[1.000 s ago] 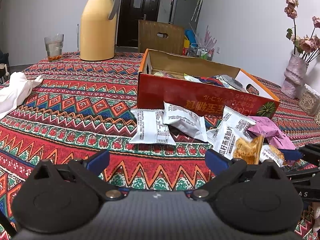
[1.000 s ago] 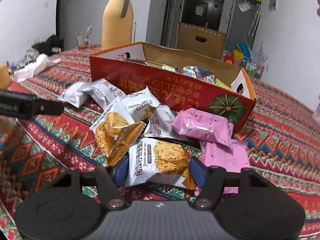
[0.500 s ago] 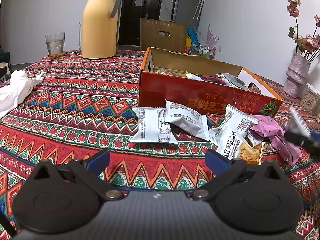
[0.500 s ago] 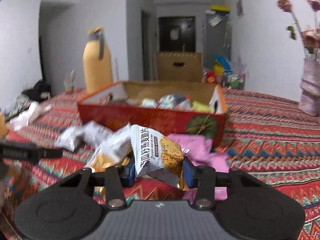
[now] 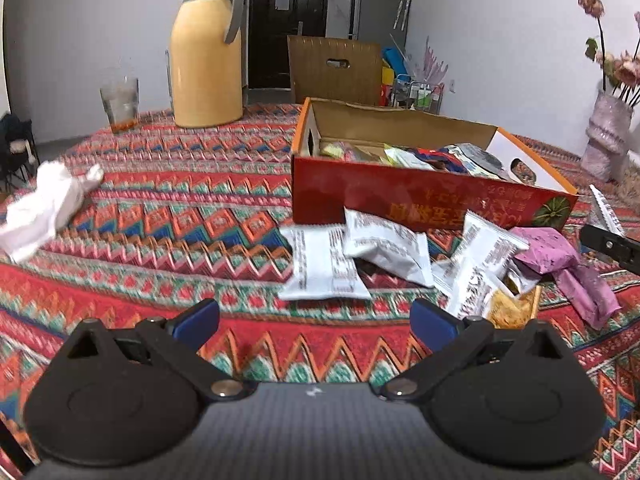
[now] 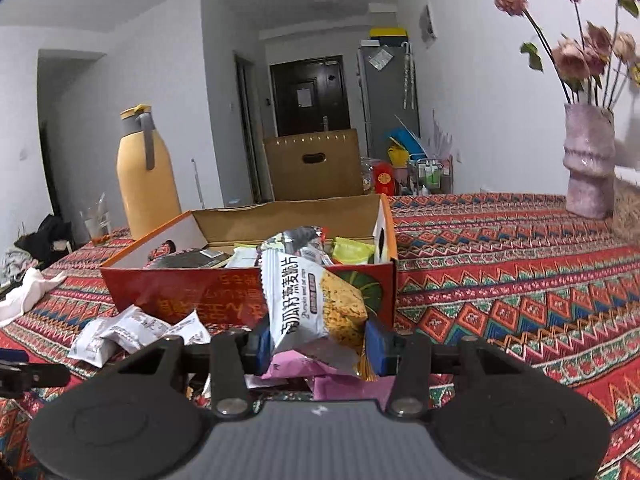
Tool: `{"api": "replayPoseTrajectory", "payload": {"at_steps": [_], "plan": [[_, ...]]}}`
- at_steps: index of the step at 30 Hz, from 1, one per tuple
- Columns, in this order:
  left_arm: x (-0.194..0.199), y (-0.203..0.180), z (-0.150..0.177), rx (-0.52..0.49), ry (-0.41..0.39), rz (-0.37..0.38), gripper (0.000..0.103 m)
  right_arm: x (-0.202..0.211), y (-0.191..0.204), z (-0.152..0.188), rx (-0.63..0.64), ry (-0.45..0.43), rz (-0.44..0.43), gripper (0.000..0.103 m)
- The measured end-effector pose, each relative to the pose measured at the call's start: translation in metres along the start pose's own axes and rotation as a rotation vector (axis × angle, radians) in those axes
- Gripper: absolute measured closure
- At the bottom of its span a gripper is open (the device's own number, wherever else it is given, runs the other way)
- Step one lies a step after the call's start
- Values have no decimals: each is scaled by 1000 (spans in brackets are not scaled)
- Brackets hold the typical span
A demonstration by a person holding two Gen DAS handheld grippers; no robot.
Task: Organize snacks
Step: 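Grasp the white pumpkin-seed crisp packet with the right tool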
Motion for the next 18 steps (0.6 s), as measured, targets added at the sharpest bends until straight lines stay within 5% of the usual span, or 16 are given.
{"api": "replayPoseTrajectory", "payload": {"at_steps": [11,18], "plan": [[-60,-19,-26,-86,174,-104,0,1,-8,6,-38,-29,9,58],[-73,-15,-27,-2,157,-97,12,0,-9,7,-42,-28,10,58]]}}
Point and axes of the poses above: each gripper's, at about its wrist camera, not at the fingertips, and x roughly against the way its jaws point, y to its left, z to its underside, the point moved 2 cm from there along -x, roughly the way its jaws point, and after that the axes turned 9 degrees about -z, right-handed, at the moved point
